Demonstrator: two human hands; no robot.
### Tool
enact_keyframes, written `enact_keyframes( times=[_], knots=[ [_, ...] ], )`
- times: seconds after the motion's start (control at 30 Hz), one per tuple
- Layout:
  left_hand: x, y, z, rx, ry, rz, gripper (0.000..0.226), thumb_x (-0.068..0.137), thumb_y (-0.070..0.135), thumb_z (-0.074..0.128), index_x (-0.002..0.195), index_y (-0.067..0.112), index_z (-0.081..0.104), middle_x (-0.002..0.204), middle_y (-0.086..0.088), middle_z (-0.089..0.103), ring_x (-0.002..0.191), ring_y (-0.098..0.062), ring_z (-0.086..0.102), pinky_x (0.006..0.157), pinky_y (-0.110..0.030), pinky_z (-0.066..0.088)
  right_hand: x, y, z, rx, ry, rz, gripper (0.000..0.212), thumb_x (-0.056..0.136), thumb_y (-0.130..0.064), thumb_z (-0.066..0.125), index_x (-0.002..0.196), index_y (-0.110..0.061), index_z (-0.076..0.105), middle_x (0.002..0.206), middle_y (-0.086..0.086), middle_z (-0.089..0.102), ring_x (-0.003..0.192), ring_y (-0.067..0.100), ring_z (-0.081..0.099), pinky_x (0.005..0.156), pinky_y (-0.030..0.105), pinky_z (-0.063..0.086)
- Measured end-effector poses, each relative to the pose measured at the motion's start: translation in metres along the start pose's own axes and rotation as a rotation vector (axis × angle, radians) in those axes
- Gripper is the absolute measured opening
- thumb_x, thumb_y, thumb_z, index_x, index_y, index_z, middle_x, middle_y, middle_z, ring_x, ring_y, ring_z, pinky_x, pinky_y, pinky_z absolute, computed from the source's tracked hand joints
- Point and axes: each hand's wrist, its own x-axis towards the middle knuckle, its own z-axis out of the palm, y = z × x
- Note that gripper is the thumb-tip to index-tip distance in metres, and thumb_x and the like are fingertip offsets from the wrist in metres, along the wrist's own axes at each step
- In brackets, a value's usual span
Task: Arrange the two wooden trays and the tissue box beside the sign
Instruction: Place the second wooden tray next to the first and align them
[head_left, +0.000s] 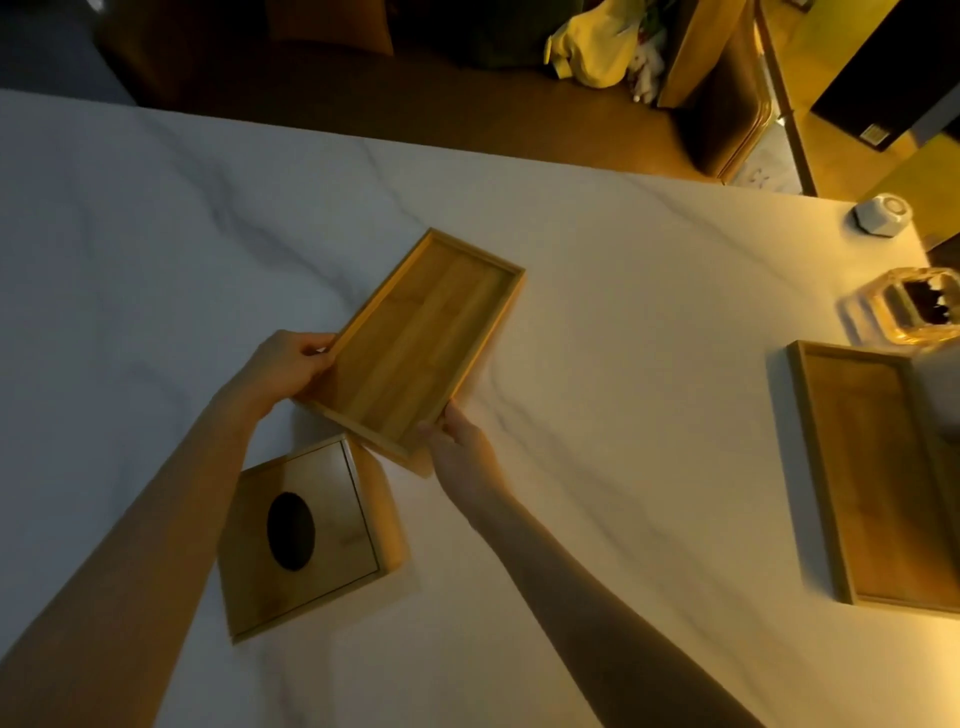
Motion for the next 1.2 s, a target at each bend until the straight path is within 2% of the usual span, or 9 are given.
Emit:
enact_keyframes(
  times=[0.17,0.33,0.4,0.53,0.67,0.83,0.97,1.07,1.2],
  knots=[
    [-0.014,0.017,-0.012,-0.065,-0.022,0.017,0.034,0.089,0.010,0.049,0.123,0.009,0.051,0.126,-0.019,0.055,0.107,-0.029,0.052,0.088,-0.037,0.040,-0.015,-0.015,-0.021,0.119,0.016,-0.078,0.031,0.085,-0.012,0.057,0.116,-0.018,0.058,0.095,-0.003,0.061,0.081,0.004,0.056,0.071,0.015,0.044],
    [-0.035,0.033,-0.015,-0.154,-0.049,0.057,0.033,0.086,0.013,0.055,0.118,0.007,0.055,0.099,-0.007,0.064,0.081,-0.014,0.058,0.083,-0.032,0.045,-0.029,-0.024,-0.043,0.195,0.067,-0.089,0.026,0.082,-0.005,0.062,0.108,-0.010,0.062,0.105,0.022,0.067,0.088,0.021,0.060,0.090,0.041,0.049],
    [-0.045,0.039,-0.012,-0.178,-0.058,0.070,0.032,0.085,0.013,0.056,0.116,0.007,0.056,0.087,0.000,0.063,0.077,-0.010,0.058,0.081,-0.031,0.048,-0.037,-0.024,-0.056,0.201,0.041,-0.111,0.027,0.082,-0.002,0.062,0.109,-0.008,0.062,0.102,0.019,0.067,0.087,0.019,0.059,0.086,0.034,0.050],
    [-0.069,0.055,0.000,-0.279,-0.046,0.089,0.035,0.083,0.011,0.058,0.117,0.004,0.055,0.103,-0.012,0.063,0.081,-0.016,0.060,0.084,-0.034,0.047,-0.058,-0.026,-0.087,0.163,-0.008,-0.170,0.034,0.083,0.001,0.059,0.116,-0.003,0.056,0.096,0.006,0.064,0.077,0.005,0.059,0.071,0.012,0.050],
    [-0.099,0.076,0.020,-0.338,-0.050,0.153,0.041,0.081,0.007,0.060,0.120,0.002,0.051,0.105,-0.013,0.062,0.077,-0.013,0.064,0.075,-0.024,0.053,-0.084,-0.027,-0.123,0.029,-0.019,-0.209,0.042,0.086,-0.007,0.058,0.127,-0.014,0.049,0.091,-0.009,0.062,0.082,0.005,0.059,0.078,0.020,0.050],
    [-0.129,0.095,0.058,-0.388,-0.032,0.235,0.041,0.077,0.004,0.063,0.117,0.003,0.054,0.078,0.005,0.067,0.059,0.006,0.065,0.053,-0.007,0.051,-0.122,-0.018,-0.162,-0.175,0.035,-0.277,0.045,0.090,-0.015,0.052,0.133,-0.018,0.041,0.108,0.000,0.057,0.097,0.017,0.059,0.087,0.027,0.048],
    [-0.151,0.110,0.097,-0.363,-0.005,0.327,0.038,0.077,0.007,0.065,0.114,0.011,0.057,0.060,0.023,0.070,0.064,0.005,0.066,0.057,-0.006,0.051,-0.147,0.002,-0.192,-0.283,0.123,-0.294,0.046,0.092,-0.016,0.050,0.135,-0.019,0.038,0.104,-0.002,0.055,0.096,0.017,0.056,0.082,0.024,0.046],
    [-0.164,0.123,0.128,-0.336,0.010,0.376,0.037,0.079,0.012,0.063,0.115,0.010,0.057,0.082,0.011,0.068,0.073,-0.005,0.066,0.073,-0.018,0.054,-0.161,0.017,-0.216,-0.310,0.173,-0.262,0.047,0.091,-0.014,0.051,0.136,-0.020,0.037,0.102,-0.003,0.056,0.095,0.015,0.056,0.087,0.028,0.045],
    [-0.172,0.138,0.171,-0.288,0.019,0.411,0.032,0.081,0.013,0.060,0.113,0.007,0.059,0.080,0.005,0.064,0.079,-0.019,0.064,0.081,-0.032,0.051,-0.174,0.041,-0.243,-0.317,0.234,-0.195,0.047,0.090,-0.009,0.051,0.135,-0.019,0.039,0.104,-0.003,0.058,0.101,0.020,0.058,0.093,0.037,0.048]
  ],
)
